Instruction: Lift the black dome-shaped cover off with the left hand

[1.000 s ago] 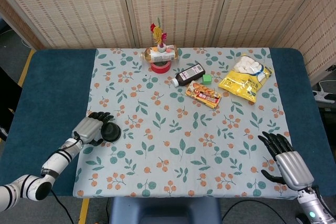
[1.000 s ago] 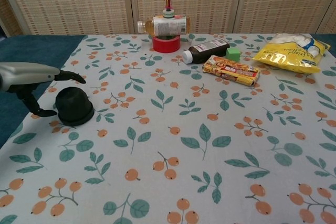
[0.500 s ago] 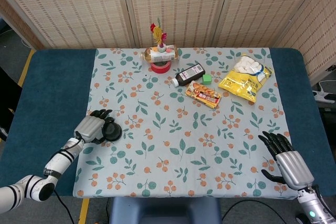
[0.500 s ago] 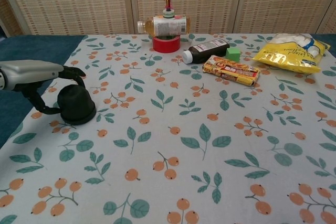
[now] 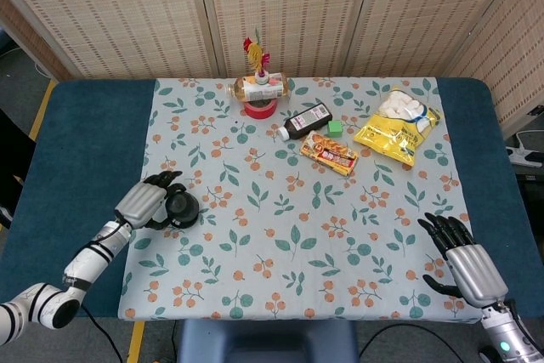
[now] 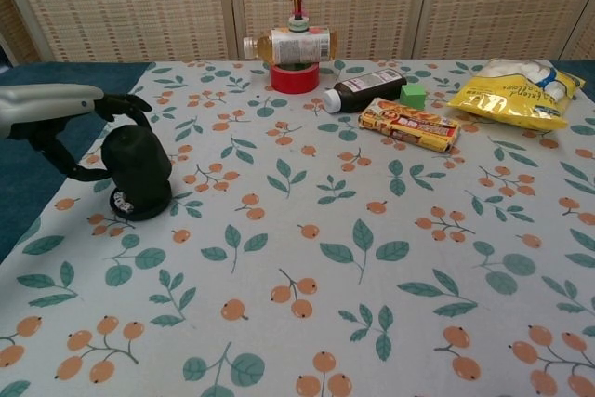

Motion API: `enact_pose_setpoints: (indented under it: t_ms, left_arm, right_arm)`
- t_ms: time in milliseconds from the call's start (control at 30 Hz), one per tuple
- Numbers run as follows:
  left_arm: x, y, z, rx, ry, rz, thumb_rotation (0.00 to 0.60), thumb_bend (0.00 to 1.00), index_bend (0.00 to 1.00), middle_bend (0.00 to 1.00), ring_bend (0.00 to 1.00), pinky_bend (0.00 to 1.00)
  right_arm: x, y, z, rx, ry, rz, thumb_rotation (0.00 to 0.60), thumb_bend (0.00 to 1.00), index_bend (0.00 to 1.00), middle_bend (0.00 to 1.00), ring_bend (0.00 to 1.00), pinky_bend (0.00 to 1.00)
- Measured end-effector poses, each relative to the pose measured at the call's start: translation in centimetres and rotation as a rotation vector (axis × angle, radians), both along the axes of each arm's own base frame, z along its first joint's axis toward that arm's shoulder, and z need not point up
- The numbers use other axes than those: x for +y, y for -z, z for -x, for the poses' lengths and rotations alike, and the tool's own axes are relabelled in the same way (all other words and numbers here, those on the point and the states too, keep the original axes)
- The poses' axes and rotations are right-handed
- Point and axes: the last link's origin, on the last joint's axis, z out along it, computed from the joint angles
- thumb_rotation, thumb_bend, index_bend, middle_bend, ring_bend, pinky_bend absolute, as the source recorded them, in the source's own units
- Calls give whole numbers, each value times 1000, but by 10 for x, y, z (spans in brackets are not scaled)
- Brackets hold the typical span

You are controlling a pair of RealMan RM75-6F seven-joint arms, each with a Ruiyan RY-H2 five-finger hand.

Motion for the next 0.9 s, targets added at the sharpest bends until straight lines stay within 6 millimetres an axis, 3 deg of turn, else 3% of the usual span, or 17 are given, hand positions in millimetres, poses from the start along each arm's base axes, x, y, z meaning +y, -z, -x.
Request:
enact_pose_setpoints:
  t_ms: [200, 533, 600, 700, 733, 900]
  left_arm:
    - [7, -21, 14, 52, -21, -66, 600, 342, 542, 0, 0, 152]
    - [19, -28, 77, 184, -225, -87, 600, 344, 485, 0, 0, 145]
    - [19, -26, 84, 199, -250, -79, 600, 343, 390, 0, 0, 140]
    - [17, -21, 91, 207, -286, -45, 600, 343, 64, 0, 0, 141]
    - [15, -20, 91, 202, -298, -32, 600, 341, 3, 0, 0, 150]
    - [13, -19, 83, 134, -297, -39, 600, 328, 0, 0, 0, 188]
  right_arm:
    - [0, -1, 0, -3, -2, 3, 600, 124, 0, 0, 0, 0]
    - [2, 1, -1, 0, -5, -3, 600, 124, 0, 0, 0, 0]
    - [2, 1, -2, 0, -6, -1, 600, 124, 0, 0, 0, 0]
    - [2, 2, -2, 1, -5, 1, 600, 124, 0, 0, 0, 0]
    - [2, 2, -2, 1, -5, 0, 600, 124, 0, 0, 0, 0]
    - [3, 2, -2, 1, -6, -1, 600, 123, 0, 0, 0, 0]
